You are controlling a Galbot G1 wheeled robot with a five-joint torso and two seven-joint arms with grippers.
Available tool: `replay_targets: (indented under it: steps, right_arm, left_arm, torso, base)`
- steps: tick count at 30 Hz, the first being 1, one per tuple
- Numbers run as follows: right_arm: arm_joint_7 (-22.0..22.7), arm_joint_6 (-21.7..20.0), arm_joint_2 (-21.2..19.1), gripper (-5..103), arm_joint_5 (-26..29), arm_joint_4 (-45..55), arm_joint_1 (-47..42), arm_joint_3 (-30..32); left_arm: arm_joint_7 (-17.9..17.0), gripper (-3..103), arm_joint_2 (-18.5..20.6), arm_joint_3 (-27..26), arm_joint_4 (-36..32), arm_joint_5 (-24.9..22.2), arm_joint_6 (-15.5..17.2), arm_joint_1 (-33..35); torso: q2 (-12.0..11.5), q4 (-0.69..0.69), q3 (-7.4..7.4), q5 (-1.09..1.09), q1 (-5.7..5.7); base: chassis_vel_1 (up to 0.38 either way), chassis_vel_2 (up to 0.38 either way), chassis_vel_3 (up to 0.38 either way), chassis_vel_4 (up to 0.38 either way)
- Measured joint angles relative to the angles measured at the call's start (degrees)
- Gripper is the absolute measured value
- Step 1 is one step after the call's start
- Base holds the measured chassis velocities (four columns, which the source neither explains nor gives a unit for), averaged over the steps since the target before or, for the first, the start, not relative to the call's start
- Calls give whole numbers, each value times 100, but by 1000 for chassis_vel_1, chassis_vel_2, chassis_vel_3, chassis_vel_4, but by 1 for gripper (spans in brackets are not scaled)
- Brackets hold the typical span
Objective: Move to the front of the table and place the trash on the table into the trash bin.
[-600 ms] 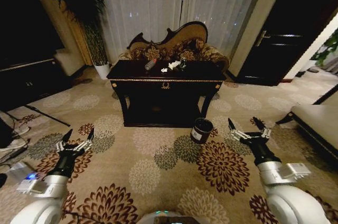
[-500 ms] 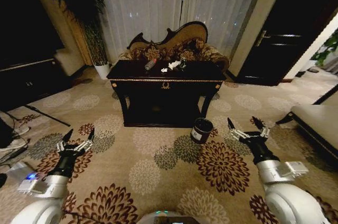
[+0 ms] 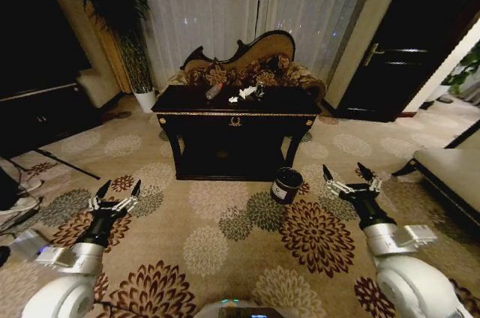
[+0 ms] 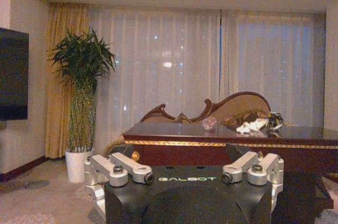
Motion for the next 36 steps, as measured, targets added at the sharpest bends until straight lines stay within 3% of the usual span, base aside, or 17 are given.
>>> replay_targets:
  steps: [8, 17, 36]
  right_arm:
    - [-29, 50, 113, 100, -79, 59, -108, -6]
    - [-116, 136, 196, 100, -200, 26, -152, -102]
    - [-141, 209, 242, 100, -218, 6, -183, -129]
  left_arm:
    - [-57, 96, 135, 99, 14, -11, 75, -207]
    - [-8, 96, -69, 164, -80, 154, -2, 38]
    - [10, 96, -134, 105, -161, 126, -21, 95]
  torso:
    - [0, -2, 0, 0, 0]
    - [0, -1, 0, 0, 0]
    - [-2, -1, 0, 0, 0]
  base:
    - [0, 0, 0, 0]
    - [0, 0, 0, 0]
    - [-11, 11, 11, -11]
